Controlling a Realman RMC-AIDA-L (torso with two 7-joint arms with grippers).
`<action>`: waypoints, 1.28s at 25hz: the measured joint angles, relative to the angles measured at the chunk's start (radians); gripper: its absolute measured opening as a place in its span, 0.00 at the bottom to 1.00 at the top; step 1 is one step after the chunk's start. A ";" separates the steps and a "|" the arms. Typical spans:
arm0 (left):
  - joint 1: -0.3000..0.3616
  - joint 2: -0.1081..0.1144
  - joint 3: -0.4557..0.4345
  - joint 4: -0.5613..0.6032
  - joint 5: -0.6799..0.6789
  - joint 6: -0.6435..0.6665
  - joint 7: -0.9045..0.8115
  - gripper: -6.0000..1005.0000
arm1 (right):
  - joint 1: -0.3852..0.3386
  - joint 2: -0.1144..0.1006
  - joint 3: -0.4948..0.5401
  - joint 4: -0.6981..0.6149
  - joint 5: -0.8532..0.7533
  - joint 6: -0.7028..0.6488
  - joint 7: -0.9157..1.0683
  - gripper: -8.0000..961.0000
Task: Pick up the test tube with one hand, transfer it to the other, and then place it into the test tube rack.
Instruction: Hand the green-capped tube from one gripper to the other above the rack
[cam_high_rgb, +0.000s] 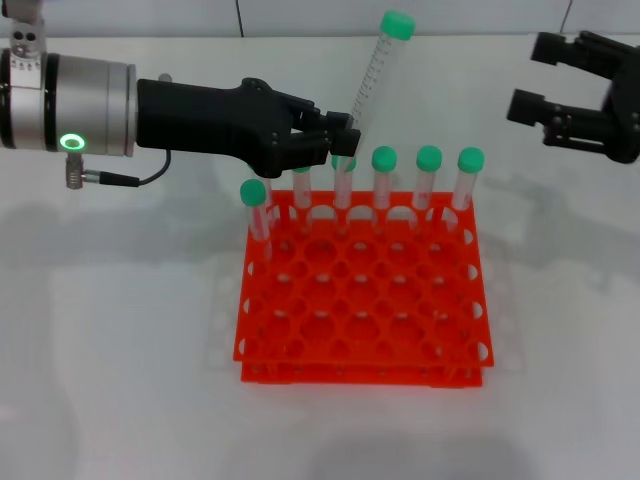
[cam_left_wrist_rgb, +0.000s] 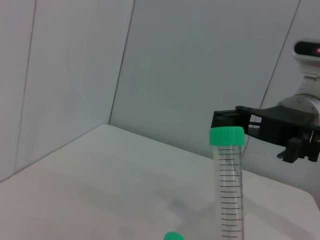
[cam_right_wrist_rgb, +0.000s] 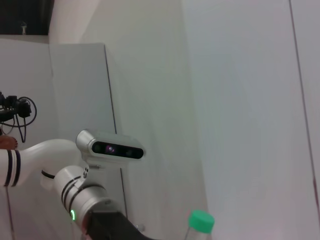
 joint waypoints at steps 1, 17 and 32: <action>0.000 -0.001 0.000 0.000 0.000 0.000 0.000 0.19 | 0.004 0.001 -0.009 0.001 0.006 0.006 0.000 0.86; 0.007 -0.005 0.000 -0.001 0.000 0.000 0.000 0.19 | 0.092 0.009 -0.148 0.055 0.082 0.116 -0.004 0.86; 0.009 -0.009 0.002 -0.001 0.000 0.000 0.001 0.19 | 0.139 0.011 -0.202 0.078 0.125 0.174 -0.007 0.84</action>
